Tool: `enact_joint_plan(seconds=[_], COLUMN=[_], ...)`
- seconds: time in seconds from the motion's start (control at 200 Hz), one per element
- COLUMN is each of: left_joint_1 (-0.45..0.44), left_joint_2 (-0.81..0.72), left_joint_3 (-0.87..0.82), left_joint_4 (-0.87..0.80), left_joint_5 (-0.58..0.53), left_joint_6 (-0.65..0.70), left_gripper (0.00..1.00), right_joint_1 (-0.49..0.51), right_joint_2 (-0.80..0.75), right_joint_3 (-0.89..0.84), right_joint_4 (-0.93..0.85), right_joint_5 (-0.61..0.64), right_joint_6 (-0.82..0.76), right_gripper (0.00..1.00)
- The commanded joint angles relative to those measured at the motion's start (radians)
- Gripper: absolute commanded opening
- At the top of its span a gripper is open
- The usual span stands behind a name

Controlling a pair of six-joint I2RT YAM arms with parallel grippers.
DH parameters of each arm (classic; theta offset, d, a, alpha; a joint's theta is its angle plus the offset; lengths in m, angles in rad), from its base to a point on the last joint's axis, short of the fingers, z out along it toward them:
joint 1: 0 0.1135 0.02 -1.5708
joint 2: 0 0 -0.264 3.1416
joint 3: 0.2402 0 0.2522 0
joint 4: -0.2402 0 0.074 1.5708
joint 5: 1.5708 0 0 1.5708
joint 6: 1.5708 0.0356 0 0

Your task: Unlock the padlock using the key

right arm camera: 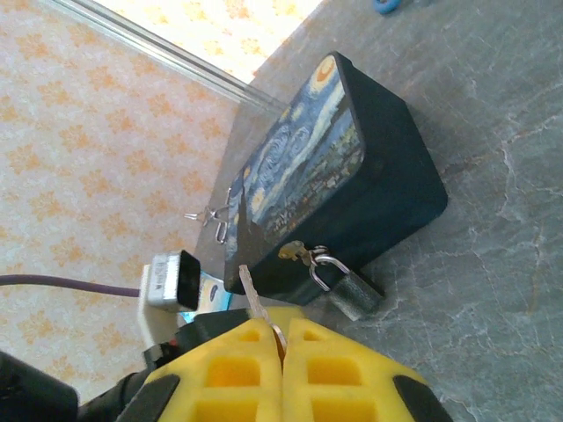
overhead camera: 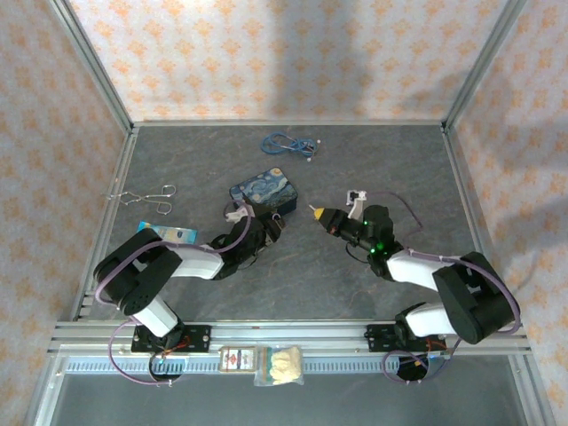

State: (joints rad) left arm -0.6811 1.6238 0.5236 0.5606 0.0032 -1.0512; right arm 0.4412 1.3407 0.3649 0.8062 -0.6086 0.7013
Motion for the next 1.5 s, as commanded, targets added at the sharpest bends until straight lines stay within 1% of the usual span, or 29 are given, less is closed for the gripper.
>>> enact_joint_plan(seconds=[0.0,0.21,0.355,0.47,0.666,0.816,0.871,1.021,1.221,1.291,1.406,1.491], left_joint_1=[-0.010,-0.011,-0.010,-0.009,-0.001,0.029,0.048,0.106,0.136,0.142,0.143,0.143], left_joint_2=[0.055,0.148,0.217,0.247,0.242,0.202,0.179,0.115,0.061,0.064,0.080,0.092], left_joint_3=[0.044,0.097,0.128,0.129,0.101,0.064,0.044,-0.015,-0.077,-0.096,-0.108,-0.115], left_joint_4=[0.093,0.146,0.162,0.178,0.220,0.267,0.287,0.385,0.527,0.605,0.713,0.769], left_joint_5=[-0.069,-0.114,-0.116,-0.121,-0.112,-0.036,0.015,0.167,0.291,0.327,0.374,0.384], left_joint_6=[-0.012,0.003,0.000,-0.009,-0.019,-0.040,-0.060,-0.146,-0.265,-0.315,-0.385,-0.418], left_gripper=[0.52,0.51,0.50,0.42,0.20,0.05,0.00,0.00,0.00,0.00,0.00,0.00], right_joint_1=[-0.005,-0.005,-0.006,-0.006,-0.008,-0.009,-0.008,-0.008,0.005,0.029,0.091,0.129], right_joint_2=[-0.038,-0.070,-0.078,-0.081,-0.076,-0.042,-0.020,0.048,0.123,0.152,0.207,0.259], right_joint_3=[-0.020,-0.036,-0.038,-0.043,-0.038,-0.038,-0.039,-0.053,-0.085,-0.103,-0.096,-0.084], right_joint_4=[-0.008,-0.022,-0.029,-0.036,-0.050,-0.044,-0.027,0.078,0.243,0.334,0.437,0.524], right_joint_5=[0.032,0.044,0.050,0.058,0.062,0.037,0.013,-0.058,-0.103,-0.103,-0.084,-0.073], right_joint_6=[-0.025,-0.031,-0.034,-0.033,-0.041,-0.041,-0.031,0.045,0.193,0.263,0.332,0.373], right_gripper=[0.00,0.00,0.00,0.00,0.00,0.00,0.00,0.00,0.00,0.00,0.00,0.00])
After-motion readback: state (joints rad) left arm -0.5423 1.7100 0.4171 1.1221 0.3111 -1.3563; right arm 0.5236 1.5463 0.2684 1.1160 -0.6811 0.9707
